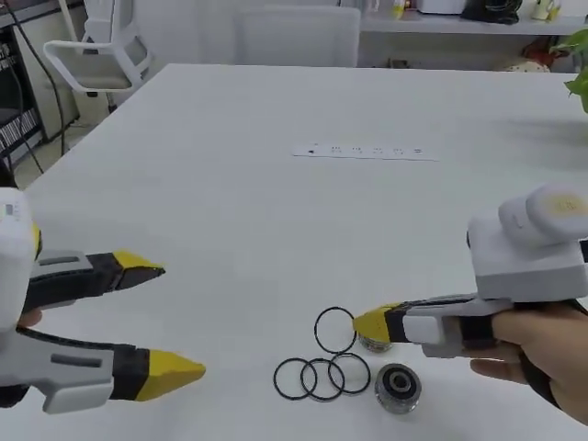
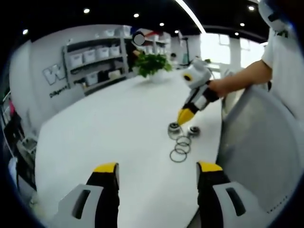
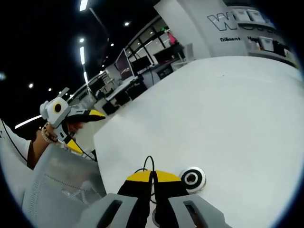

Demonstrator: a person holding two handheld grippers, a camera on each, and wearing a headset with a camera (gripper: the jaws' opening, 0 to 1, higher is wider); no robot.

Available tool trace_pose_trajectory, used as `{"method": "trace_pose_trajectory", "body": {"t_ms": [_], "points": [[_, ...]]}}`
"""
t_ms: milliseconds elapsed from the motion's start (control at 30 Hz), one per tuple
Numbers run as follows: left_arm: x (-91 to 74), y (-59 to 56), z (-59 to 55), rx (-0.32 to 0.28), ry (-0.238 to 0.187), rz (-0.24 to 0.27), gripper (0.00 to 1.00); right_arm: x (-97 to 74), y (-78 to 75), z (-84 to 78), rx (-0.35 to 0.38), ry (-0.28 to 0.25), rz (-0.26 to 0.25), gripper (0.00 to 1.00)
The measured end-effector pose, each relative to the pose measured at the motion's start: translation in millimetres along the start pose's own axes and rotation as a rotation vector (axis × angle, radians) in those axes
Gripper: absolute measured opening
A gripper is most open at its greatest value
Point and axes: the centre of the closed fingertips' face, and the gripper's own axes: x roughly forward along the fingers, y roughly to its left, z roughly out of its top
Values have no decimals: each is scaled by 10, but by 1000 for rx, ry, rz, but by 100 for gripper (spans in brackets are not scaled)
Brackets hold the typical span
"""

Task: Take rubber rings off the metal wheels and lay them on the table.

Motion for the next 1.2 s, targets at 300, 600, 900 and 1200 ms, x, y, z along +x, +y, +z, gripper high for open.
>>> {"method": "trace_pose_trajectory", "body": {"t_ms": [300, 600, 900, 1200], "points": [[-71, -56, -190, -52, 19, 20, 67, 113, 92, -218, -56, 101, 32, 0], [-116, -73, -240, -88, 14, 42, 66, 154, 99, -337, -95, 152, 29, 0], [-108, -100, -271, -102, 13, 42, 66, 141, 21, -383, -124, 170, -12, 6], [-107, -124, -281, -111, 8, 42, 66, 65, -40, -303, -127, 142, -41, 7]]}}
